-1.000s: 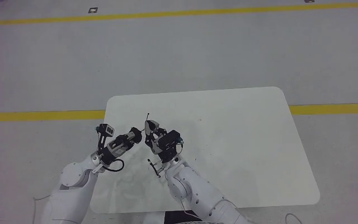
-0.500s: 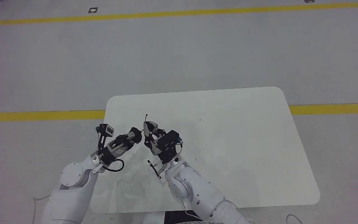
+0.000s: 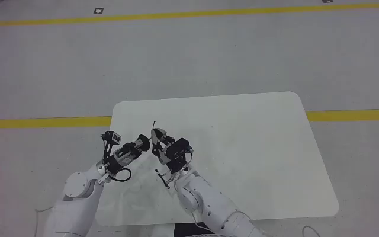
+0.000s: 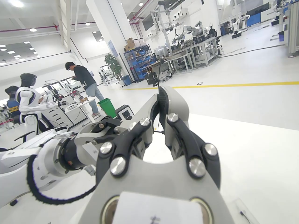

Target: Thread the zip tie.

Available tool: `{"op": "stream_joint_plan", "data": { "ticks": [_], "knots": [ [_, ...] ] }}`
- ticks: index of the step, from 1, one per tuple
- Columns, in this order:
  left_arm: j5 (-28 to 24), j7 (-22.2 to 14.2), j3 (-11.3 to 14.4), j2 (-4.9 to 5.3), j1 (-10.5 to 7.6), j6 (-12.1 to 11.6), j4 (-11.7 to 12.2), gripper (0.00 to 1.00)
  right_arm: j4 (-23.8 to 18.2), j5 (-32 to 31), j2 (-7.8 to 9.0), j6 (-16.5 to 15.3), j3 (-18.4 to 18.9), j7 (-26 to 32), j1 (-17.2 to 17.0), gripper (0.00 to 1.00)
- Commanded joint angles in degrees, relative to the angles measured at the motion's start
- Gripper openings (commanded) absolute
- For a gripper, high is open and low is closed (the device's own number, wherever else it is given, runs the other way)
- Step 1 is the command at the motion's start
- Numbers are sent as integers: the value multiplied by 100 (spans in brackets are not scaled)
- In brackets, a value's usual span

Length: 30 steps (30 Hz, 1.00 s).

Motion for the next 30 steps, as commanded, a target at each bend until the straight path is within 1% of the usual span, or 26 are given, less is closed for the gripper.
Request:
{"op": "stream_joint_plan", "data": {
  "ticks": [1, 15, 30],
  "knots": [
    [0, 0, 0, 0, 0, 0, 0, 0, 24, 6, -6, 12, -9, -10, 14, 0],
    [0, 0, 0, 0, 0, 0, 0, 0, 152, 14, -30, 69, -1, -119, 95, 0],
    [0, 0, 0, 0, 0, 0, 0, 0, 151, -2, -19, 29, 40, -106, 85, 0]
  ]
}}
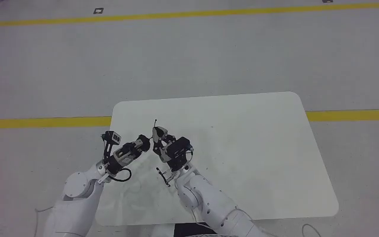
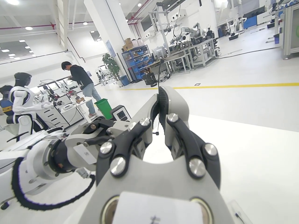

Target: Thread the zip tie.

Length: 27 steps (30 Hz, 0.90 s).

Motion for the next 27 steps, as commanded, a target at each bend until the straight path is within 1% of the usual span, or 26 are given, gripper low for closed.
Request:
{"op": "stream_joint_plan", "data": {
  "ticks": [1, 11, 27],
  "knots": [
    [0, 0, 0, 0, 0, 0, 0, 0, -11, -4, 4, -13, 6, 9, -10, 0],
    [0, 0, 0, 0, 0, 0, 0, 0, -34, -19, 16, -76, 3, 78, -37, 0],
    [0, 0, 0, 0, 0, 0, 0, 0, 1, -79, 14, -32, -15, 79, -21, 0]
  ]
}}
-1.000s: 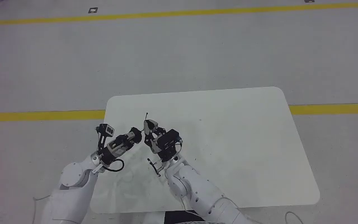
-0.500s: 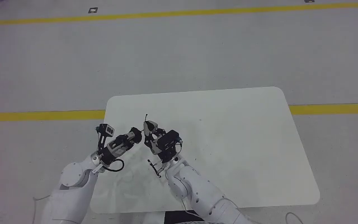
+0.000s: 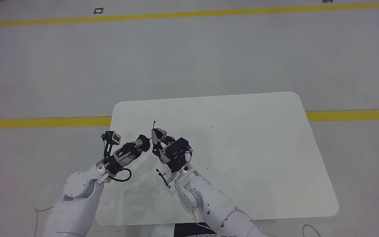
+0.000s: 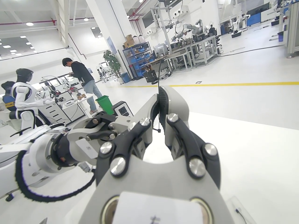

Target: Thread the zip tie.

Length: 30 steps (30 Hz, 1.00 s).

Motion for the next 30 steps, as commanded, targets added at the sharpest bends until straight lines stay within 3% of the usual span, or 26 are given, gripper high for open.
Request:
{"op": "stream_joint_plan", "data": {
  "ticks": [1, 30],
  "knots": [
    [0, 0, 0, 0, 0, 0, 0, 0, 6, -4, 0, 1, 0, -13, 2, 0],
    [0, 0, 0, 0, 0, 0, 0, 0, 122, -1, 26, -77, 35, 157, -25, 0]
  ]
}}
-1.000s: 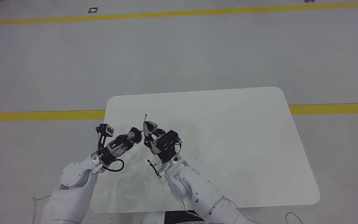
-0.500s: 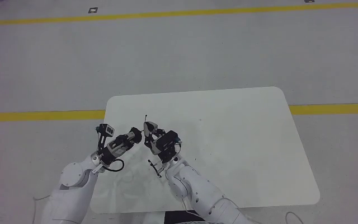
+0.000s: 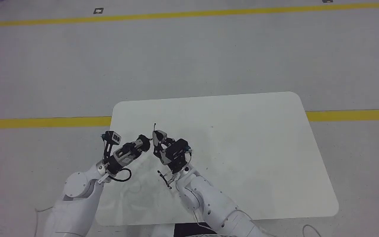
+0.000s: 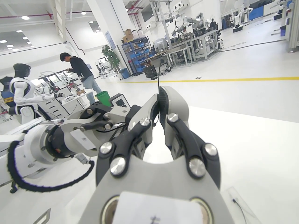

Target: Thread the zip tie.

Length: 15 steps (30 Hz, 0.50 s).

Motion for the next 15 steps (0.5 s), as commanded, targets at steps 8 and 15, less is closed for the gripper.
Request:
{"op": "stream_joint_plan", "data": {
  "ticks": [8, 15],
  "knots": [
    [0, 0, 0, 0, 0, 0, 0, 0, -15, 77, 12, -128, 2, 35, -31, 0],
    [0, 0, 0, 0, 0, 0, 0, 0, 4, 188, 12, -287, -16, 58, -28, 0]
  ]
}}
